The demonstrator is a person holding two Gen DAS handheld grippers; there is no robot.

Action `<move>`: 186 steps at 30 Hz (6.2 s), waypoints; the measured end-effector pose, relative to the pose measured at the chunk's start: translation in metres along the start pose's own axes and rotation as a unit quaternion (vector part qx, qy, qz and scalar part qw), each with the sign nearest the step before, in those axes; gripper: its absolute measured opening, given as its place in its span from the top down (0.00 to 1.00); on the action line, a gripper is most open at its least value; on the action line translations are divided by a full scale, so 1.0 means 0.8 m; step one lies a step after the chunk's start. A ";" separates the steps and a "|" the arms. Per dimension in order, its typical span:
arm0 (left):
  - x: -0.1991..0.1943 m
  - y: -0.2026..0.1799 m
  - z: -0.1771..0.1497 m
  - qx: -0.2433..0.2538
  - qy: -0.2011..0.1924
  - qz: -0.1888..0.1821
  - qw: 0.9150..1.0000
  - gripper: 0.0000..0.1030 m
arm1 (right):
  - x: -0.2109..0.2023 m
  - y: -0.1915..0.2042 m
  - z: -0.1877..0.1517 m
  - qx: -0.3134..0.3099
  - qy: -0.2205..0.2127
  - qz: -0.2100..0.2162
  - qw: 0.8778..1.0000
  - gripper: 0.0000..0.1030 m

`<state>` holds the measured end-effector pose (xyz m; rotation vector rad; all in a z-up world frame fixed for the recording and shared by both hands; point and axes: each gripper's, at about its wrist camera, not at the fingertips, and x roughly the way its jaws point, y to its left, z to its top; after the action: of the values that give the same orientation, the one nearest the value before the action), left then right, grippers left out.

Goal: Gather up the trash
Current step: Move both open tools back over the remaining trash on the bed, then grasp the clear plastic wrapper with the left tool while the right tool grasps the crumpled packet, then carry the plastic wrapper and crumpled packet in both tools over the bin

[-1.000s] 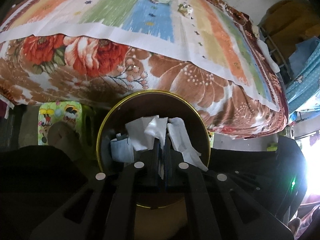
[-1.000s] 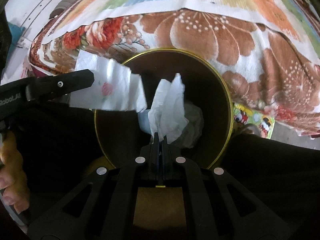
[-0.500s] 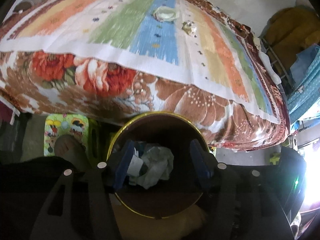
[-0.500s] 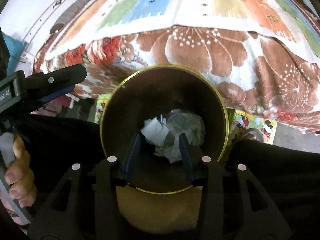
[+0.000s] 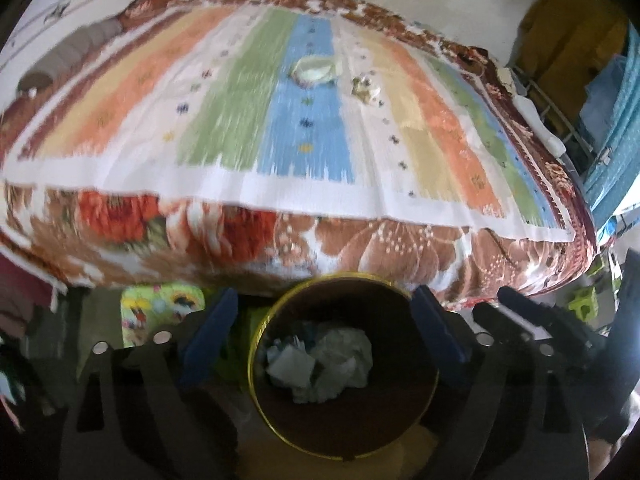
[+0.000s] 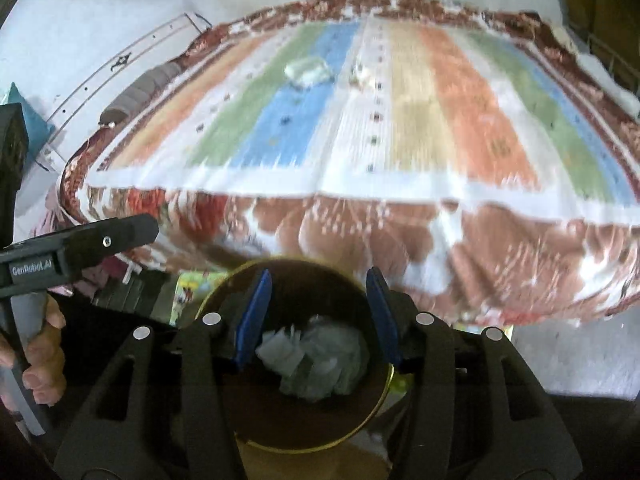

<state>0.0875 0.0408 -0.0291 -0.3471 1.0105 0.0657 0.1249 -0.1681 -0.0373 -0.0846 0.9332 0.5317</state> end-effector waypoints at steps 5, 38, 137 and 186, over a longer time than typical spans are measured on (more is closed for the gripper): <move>-0.011 -0.006 0.021 0.028 -0.040 0.005 0.999 0.06 | -0.005 -0.003 0.021 -0.021 -0.024 -0.002 0.999 0.35; 0.091 0.034 0.189 -0.029 -0.055 0.026 0.998 0.06 | 0.069 -0.023 0.176 -0.044 -0.076 -0.020 0.996 0.09; 0.112 -0.006 0.250 0.044 -0.059 0.004 0.997 1.00 | 0.138 -0.035 0.250 -0.069 -0.012 -0.038 0.997 0.87; -0.042 -0.025 -0.030 0.047 -0.054 -0.057 0.996 1.00 | -0.027 0.019 -0.032 -0.039 0.003 0.021 0.999 0.86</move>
<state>0.0545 0.0182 -0.0076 -0.3109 0.8819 -0.0646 0.0881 -0.1714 -0.0335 -0.1368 0.9210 0.6070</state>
